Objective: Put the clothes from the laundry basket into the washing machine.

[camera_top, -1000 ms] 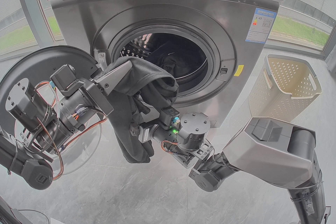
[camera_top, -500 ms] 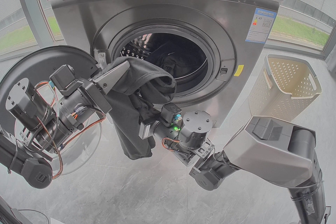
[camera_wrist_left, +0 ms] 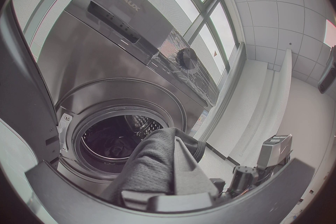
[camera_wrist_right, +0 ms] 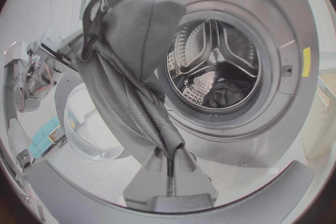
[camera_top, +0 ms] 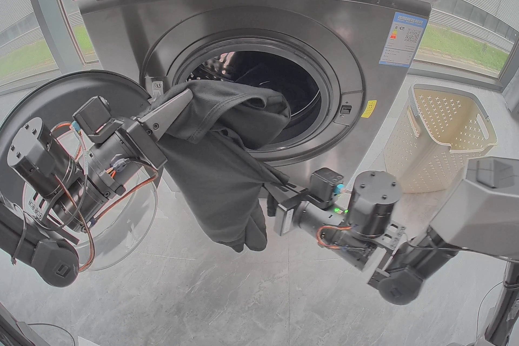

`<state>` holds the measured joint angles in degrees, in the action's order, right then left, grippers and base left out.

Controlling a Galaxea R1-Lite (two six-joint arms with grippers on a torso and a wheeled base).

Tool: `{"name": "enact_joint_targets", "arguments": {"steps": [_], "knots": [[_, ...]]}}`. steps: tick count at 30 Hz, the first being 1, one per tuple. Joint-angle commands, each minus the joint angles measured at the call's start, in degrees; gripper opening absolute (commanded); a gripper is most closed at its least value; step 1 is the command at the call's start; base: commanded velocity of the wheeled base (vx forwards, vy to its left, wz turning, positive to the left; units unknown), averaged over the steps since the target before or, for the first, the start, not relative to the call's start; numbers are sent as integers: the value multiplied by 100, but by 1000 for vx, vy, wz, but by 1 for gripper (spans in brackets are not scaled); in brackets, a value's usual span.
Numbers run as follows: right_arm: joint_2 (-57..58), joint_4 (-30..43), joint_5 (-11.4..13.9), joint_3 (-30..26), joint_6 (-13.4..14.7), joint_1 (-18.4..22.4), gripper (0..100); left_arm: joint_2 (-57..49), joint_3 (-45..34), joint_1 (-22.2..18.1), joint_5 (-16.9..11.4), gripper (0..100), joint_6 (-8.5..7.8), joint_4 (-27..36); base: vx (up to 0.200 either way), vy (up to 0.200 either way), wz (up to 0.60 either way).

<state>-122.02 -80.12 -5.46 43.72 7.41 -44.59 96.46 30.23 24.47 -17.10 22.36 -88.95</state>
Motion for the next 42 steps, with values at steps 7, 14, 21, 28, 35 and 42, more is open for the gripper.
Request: {"name": "enact_joint_targets", "arguments": {"steps": [7, 14, 21, 28, 35, 42], "knots": [[2112, 163, -16, -1418, -29, 399, 0, -128, -114, -12, 23, 0, 41, -17, 0, 0, 0], [2692, 242, 1, -1673, 6, 355, 0, -286, -246, 208, 14, 0, 58, -17, 0, 0, 0], [2718, 163, 36, -1849, 32, 381, 0, -277, -325, 216, 5, 100, 111, -17, 0, 0, 0], [2973, 172, 36, -1744, 23, 469, 0, -242, -334, 216, 14, 100, 164, -17, 0, 0, 0], [3017, 172, 19, -1541, 23, 469, 0, -198, -483, 225, 5, 100, 155, -17, 0, 0, 0], [3026, 163, -8, -1401, 32, 469, 0, 13, -808, 260, -4, 100, 146, -17, 0, 0, 0]]}}
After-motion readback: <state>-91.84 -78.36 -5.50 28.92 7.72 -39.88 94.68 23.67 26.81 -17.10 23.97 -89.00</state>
